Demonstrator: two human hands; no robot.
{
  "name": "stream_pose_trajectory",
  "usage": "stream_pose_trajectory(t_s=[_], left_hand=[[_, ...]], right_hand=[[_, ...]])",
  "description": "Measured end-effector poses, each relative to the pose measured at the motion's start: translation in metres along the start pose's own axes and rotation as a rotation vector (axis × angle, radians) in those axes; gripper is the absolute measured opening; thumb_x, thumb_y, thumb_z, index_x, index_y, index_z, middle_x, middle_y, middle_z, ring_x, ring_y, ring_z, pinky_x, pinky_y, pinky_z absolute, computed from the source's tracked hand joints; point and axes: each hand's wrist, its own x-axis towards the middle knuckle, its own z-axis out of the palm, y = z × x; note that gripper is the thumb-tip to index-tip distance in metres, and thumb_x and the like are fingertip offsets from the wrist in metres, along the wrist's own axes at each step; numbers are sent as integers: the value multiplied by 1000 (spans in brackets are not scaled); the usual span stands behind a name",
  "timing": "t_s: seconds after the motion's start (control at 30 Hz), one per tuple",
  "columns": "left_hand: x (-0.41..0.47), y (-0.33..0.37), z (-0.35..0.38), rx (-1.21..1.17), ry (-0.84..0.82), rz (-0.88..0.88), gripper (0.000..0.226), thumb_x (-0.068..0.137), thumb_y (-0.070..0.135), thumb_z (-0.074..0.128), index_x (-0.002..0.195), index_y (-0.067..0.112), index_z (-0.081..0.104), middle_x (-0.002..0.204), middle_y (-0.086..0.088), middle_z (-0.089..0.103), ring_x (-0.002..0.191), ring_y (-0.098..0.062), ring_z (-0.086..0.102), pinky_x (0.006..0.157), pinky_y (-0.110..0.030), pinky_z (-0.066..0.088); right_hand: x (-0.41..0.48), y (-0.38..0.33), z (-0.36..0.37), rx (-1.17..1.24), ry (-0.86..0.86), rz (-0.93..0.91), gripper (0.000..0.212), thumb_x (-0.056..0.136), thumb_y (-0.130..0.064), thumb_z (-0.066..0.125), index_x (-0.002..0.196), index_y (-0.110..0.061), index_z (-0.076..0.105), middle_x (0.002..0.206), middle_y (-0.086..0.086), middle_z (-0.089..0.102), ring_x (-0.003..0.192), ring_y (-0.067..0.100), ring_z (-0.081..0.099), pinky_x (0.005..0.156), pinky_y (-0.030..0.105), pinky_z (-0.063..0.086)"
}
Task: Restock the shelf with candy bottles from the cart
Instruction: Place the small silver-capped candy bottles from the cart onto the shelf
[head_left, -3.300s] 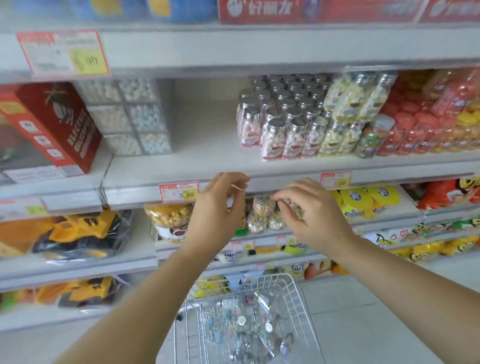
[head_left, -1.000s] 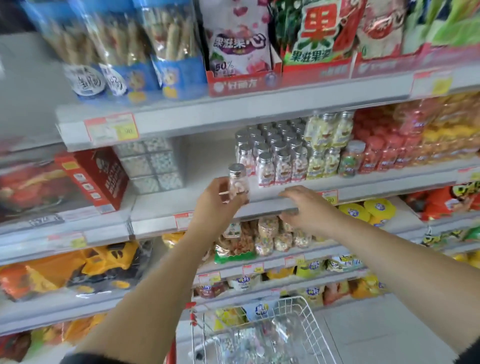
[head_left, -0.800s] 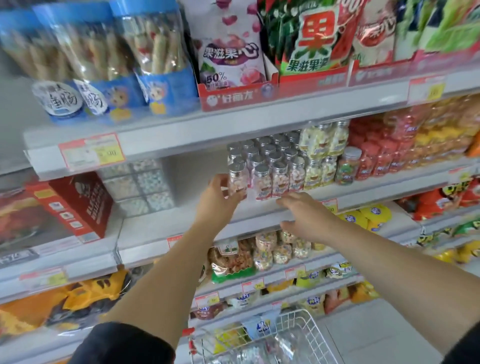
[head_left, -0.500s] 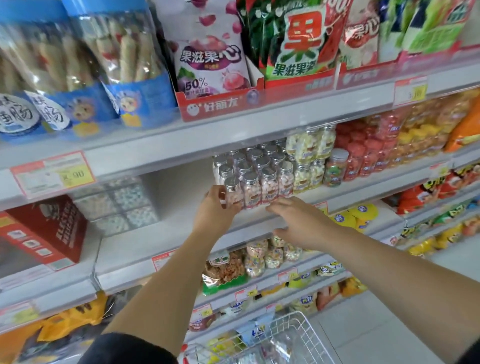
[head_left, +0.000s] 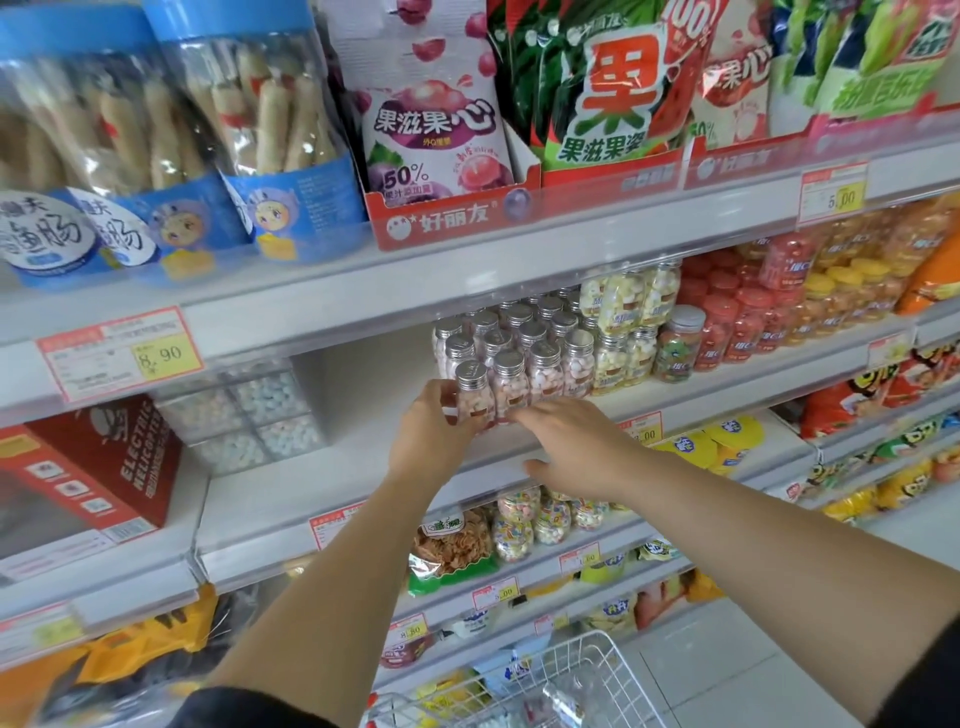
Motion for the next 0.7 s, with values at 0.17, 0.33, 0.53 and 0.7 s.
stream_pose_trajectory(t_s=[0.17,0.33,0.53,0.7], left_hand=[[-3,4,0,7,26,4,49,86,28,75,128,19,51,108,10,61,90,-11,65,78,-32,54],[-4,3,0,21,38,-1,50,86,31,75,128,20,51,114,7,64,92,-13,66,82,-36,56],[-25,4,-3,45,126,59,52,90,33,69,136,25,47,134,7,51,104,-12,59,81,-29,49],[-96,-9,1,-28,322,329,30,94,10,59,123,20,57,120,5,55,105,0,53,77,-12,44]], right_hand=[[9,-7,-4,44,-21,0,50,94,-30,58,140,-14,44,128,2,55,117,22,50,101,40,40],[10,-8,-5,65,-8,-2,49,93,-30,59,138,-15,46,124,2,57,113,21,51,99,39,41],[-24,-10,-5,229,179,-39,43,96,-23,58,139,-21,53,133,-4,57,124,16,48,107,35,37],[-84,2,43,345,175,-38,23,94,-22,58,114,-24,69,106,-12,68,101,11,60,85,33,51]])
